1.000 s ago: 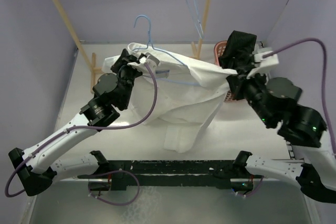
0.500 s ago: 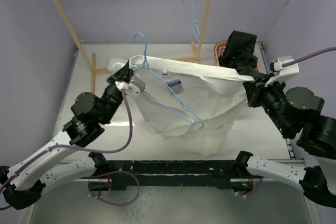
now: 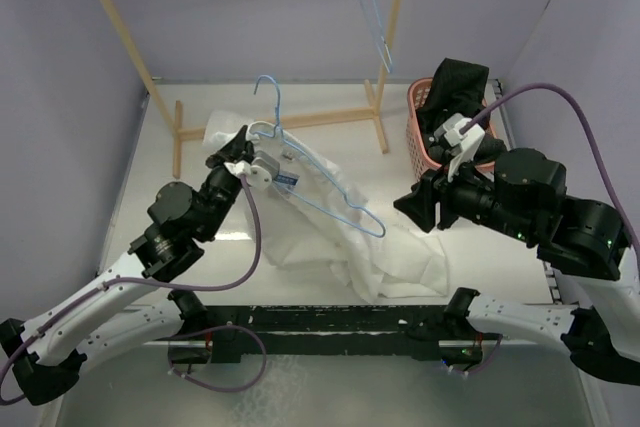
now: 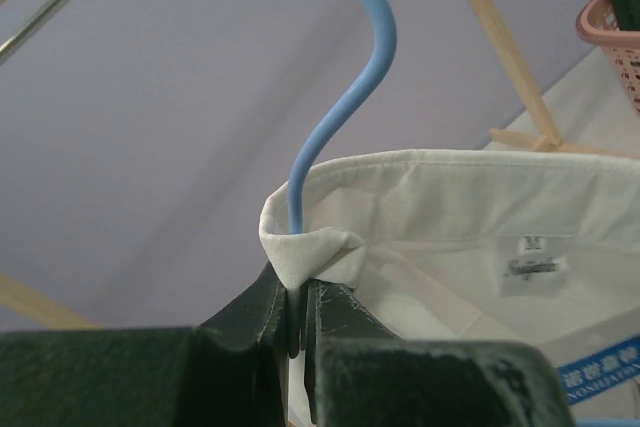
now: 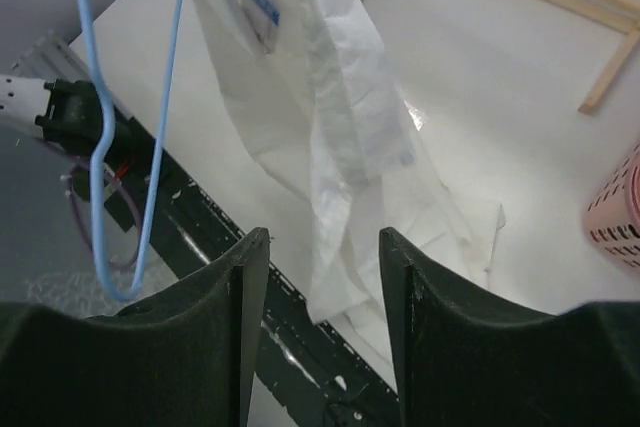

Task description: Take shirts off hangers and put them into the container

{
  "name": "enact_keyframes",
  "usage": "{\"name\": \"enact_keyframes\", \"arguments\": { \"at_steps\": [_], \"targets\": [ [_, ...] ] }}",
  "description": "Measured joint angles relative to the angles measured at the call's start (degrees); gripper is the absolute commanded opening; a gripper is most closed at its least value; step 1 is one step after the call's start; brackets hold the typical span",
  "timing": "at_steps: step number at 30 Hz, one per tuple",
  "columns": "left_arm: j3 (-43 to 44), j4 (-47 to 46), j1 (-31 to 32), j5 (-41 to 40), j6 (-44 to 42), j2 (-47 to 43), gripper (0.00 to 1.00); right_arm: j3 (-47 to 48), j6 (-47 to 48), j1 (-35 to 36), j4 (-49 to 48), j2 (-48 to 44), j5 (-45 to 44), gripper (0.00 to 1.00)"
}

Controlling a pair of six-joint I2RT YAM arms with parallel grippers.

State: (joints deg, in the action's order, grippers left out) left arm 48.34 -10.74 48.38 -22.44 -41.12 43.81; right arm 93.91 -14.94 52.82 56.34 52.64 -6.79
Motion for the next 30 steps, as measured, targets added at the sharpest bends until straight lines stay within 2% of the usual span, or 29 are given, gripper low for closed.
{"name": "enact_keyframes", "arguments": {
  "at_steps": [6,13,24,30],
  "targets": [
    [-4.5,-0.9,0.0,1.3,0.2,-1.2,0.00,1.9,-1.2,0.0,2.6,-0.7,3.0,0.46],
    [-9.0,-3.8,0.0,4.9,2.4,-3.4,0.00,4.1,-2.9,0.0,-2.9,-2.4,10.1,0.46],
    [-9.2,-5.2,0.0,7.1,5.0,-0.1,0.00,4.2,-3.1,0.0,-9.5,11.0,17.0,0.46],
    [-9.2,-4.5,0.0,7.2,5.6,1.8,0.00,4.2,-3.1,0.0,-10.8,14.5,19.4,0.45]
  ]
}}
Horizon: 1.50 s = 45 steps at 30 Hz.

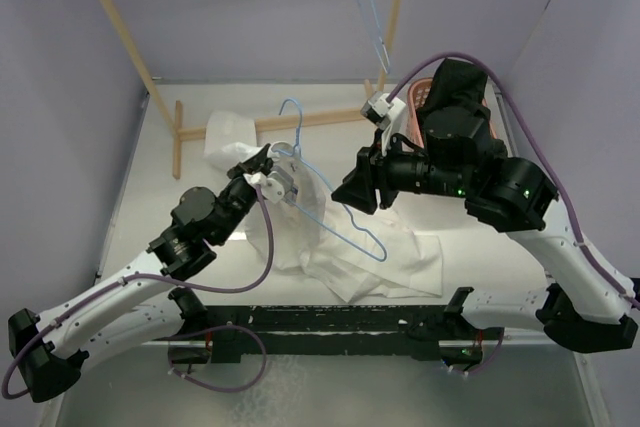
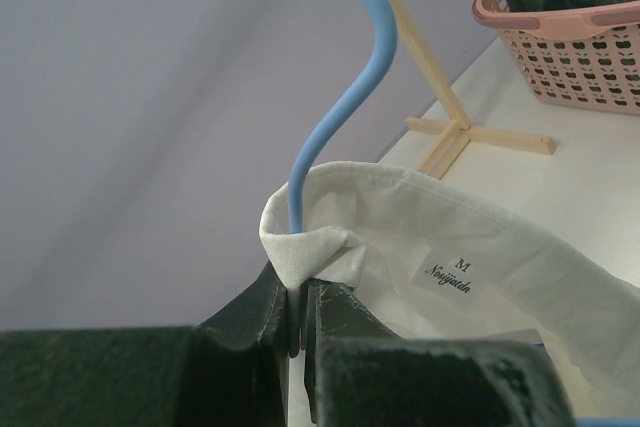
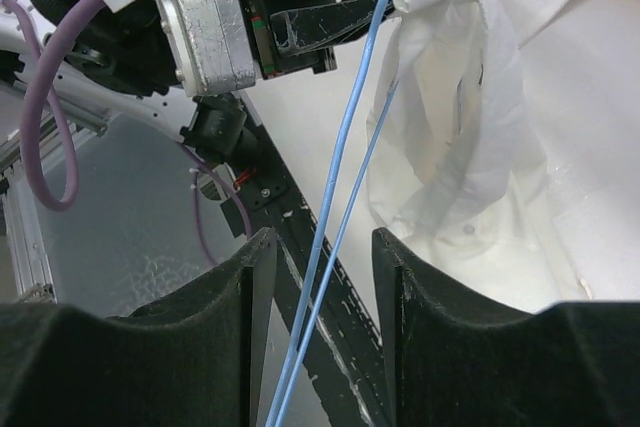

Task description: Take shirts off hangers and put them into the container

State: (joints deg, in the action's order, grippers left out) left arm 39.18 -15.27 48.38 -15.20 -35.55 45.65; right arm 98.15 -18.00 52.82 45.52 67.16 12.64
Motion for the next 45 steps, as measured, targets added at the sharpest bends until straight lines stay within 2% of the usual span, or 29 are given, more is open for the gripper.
{"name": "enact_keyframes", "arguments": {
  "at_steps": [12,15,19,21,22,25,33,37,42,45],
  "targets": [
    [0.3,-0.1,0.0,0.0,0.0,0.1,0.00,-3.0,-0.9,0.0,-4.2,0.2,2.5,0.41],
    [0.6,-0.1,0.0,0.0,0.0,0.1,0.00,-3.7,-1.2,0.0,-5.4,0.8,3.5,0.32],
    [0.6,0.0,0.0,0.0,0.0,0.1,0.00,-4.9,-2.0,0.0,-6.0,1.6,3.8,0.00],
    [0.6,-0.1,0.0,-0.2,0.0,0.1,0.00,-4.9,-2.5,0.0,-5.9,2.0,3.6,0.00],
    [0.6,0.0,0.0,-0.3,0.0,0.1,0.02,-4.9,-2.6,0.0,-5.6,2.1,3.5,0.00],
    [0.8,0.6,-0.1,-0.9,0.1,0.3,0.29,-4.6,-2.9,-0.1,-5.0,2.2,2.3,0.00],
    [10.1,8.3,-0.1,-3.2,6.6,6.3,0.64,-0.4,-2.8,-0.1,2.8,1.7,-5.3,0.00],
    [12.3,12.7,-0.1,-1.7,11.1,4.9,0.64,2.2,-2.6,-0.1,9.9,-0.9,-9.4,0.00],
    [12.9,18.6,-0.1,-0.5,15.3,-0.7,0.48,5.8,-2.8,-0.1,17.6,-6.2,-13.7,0.00],
    [13.9,21.9,-0.1,-1.6,17.7,-3.6,0.46,7.2,-3.1,-0.1,20.7,-8.9,-15.5,0.00]
  ]
}}
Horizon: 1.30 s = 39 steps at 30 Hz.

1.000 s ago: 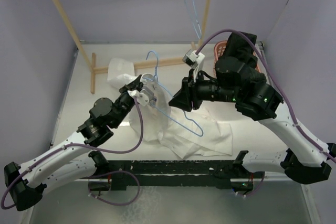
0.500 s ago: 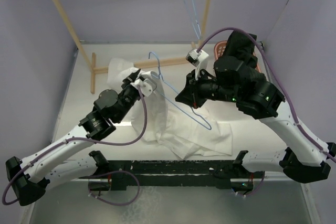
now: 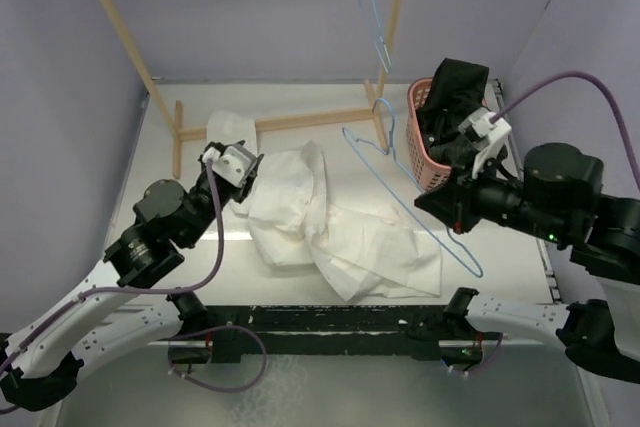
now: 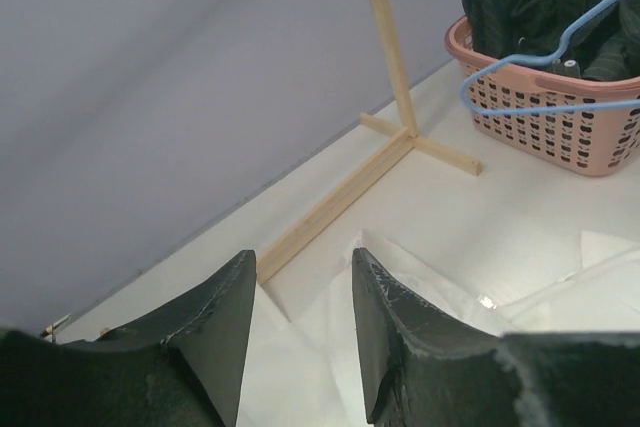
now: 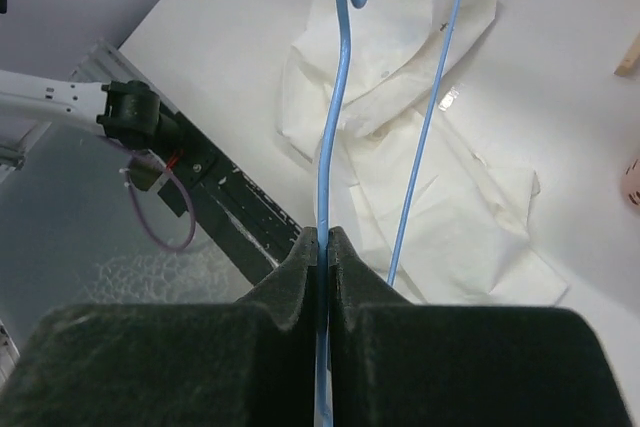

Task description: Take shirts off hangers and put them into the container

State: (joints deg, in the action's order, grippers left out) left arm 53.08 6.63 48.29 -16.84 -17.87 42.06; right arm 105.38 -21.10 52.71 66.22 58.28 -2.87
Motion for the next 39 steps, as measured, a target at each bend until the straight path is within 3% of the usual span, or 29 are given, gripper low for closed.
{"name": "enact_keyframes", "arguments": {
  "at_steps": [8,16,20,28,39],
  "targets": [
    [0.2,8.7,0.0,-2.1,5.4,-2.3,0.48,12.6,1.2,0.0,0.4,2.8,-2.6,0.00],
    [-3.1,12.4,0.0,-4.5,8.7,-5.8,0.47,32.0,9.1,-0.5,-8.1,24.0,-9.2,0.00],
    [-4.7,12.5,0.0,-4.9,10.1,-8.6,0.47,41.5,10.6,-5.3,-11.7,37.1,-6.9,0.00],
    [-4.7,12.9,0.0,-4.4,11.5,-7.0,0.45,41.7,7.6,-18.9,-21.3,48.6,2.9,0.00],
    [-5.1,14.0,0.0,-4.6,11.9,-8.0,0.45,43.7,6.8,-20.0,-34.2,51.3,8.5,0.00]
  ]
}}
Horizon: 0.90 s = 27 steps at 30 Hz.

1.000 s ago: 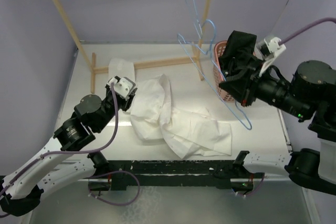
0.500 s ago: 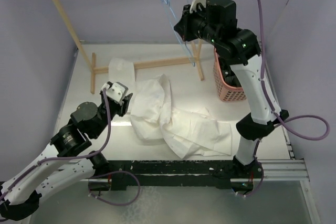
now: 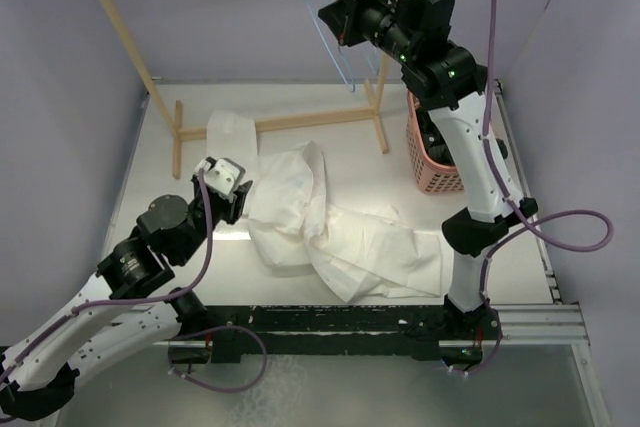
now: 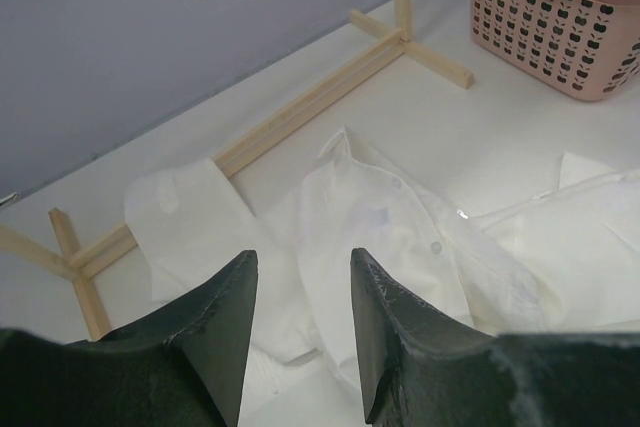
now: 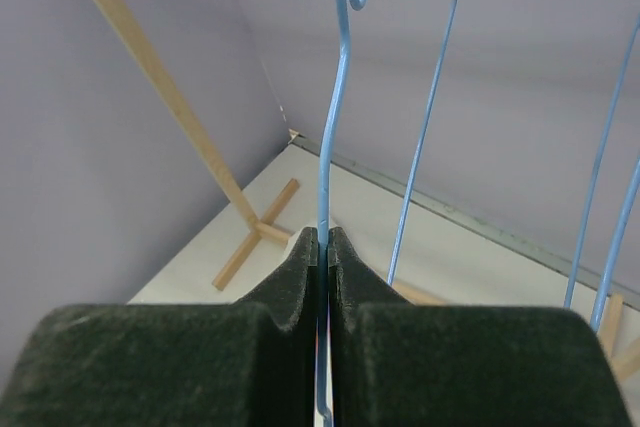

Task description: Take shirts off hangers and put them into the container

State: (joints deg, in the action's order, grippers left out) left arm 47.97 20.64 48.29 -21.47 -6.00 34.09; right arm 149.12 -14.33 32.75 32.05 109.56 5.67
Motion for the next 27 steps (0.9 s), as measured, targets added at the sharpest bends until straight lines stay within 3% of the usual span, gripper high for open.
{"name": "enact_keyframes", "arguments": {
  "at_steps": [17,27],
  "targets": [
    [-0.1,0.0,-0.3,-0.9,0.0,-0.6,0.45,0.4,0.6,-0.2,-8.0,9.7,-3.1,0.00],
    [-0.9,0.0,-0.3,-1.3,0.0,-0.6,0.45,-2.5,1.3,-0.2,-10.6,8.3,-3.3,0.00]
  ]
}}
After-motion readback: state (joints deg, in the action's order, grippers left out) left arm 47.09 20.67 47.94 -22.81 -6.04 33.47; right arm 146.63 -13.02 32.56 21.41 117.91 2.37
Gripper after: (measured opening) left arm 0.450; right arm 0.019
